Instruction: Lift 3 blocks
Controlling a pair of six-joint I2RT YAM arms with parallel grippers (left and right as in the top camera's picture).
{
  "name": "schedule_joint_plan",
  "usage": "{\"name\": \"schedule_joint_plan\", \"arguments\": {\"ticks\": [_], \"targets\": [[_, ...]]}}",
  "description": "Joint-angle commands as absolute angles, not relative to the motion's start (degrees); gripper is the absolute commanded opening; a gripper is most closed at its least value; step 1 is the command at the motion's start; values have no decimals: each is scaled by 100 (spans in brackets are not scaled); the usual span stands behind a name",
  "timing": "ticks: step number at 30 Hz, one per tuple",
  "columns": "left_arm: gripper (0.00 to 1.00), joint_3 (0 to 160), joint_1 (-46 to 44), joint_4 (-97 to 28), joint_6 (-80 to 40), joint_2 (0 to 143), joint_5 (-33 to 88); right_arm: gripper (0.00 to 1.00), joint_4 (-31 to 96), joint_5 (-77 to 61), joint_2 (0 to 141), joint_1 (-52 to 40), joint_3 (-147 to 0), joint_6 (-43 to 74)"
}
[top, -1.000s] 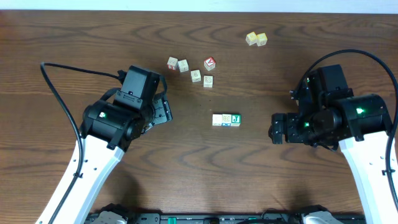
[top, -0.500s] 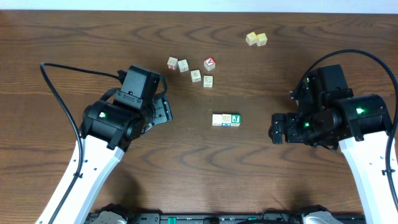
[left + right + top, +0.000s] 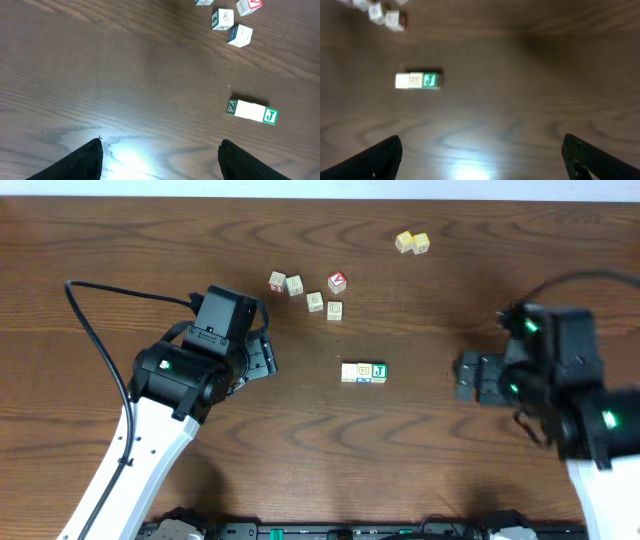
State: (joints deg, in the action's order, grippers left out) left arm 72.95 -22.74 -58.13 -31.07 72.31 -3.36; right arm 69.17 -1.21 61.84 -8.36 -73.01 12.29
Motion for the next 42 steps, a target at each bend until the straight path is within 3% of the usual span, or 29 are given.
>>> {"name": "schedule_joint_plan", "arguments": {"ticks": [1, 10, 20, 32, 42], "targets": [[74, 7367, -2252, -5826, -3050, 7247, -414, 99, 5791, -451, 5052, -272, -6139, 729], [74, 7367, -2252, -5824, -3048, 7247, -412, 99, 2598, -847, 2283, 397, -3326, 207], [74, 7367, -2252, -5826, -3050, 7247, -414, 99, 668, -932, 982, 532, -1542, 432], [74, 7367, -2252, -5826, -3050, 7247, -412, 99, -456, -928, 21, 596, -21, 1055], [75, 7367, -2250, -5824, -3048, 7247, -412, 99, -49, -701, 32, 639, -32, 998]]}}
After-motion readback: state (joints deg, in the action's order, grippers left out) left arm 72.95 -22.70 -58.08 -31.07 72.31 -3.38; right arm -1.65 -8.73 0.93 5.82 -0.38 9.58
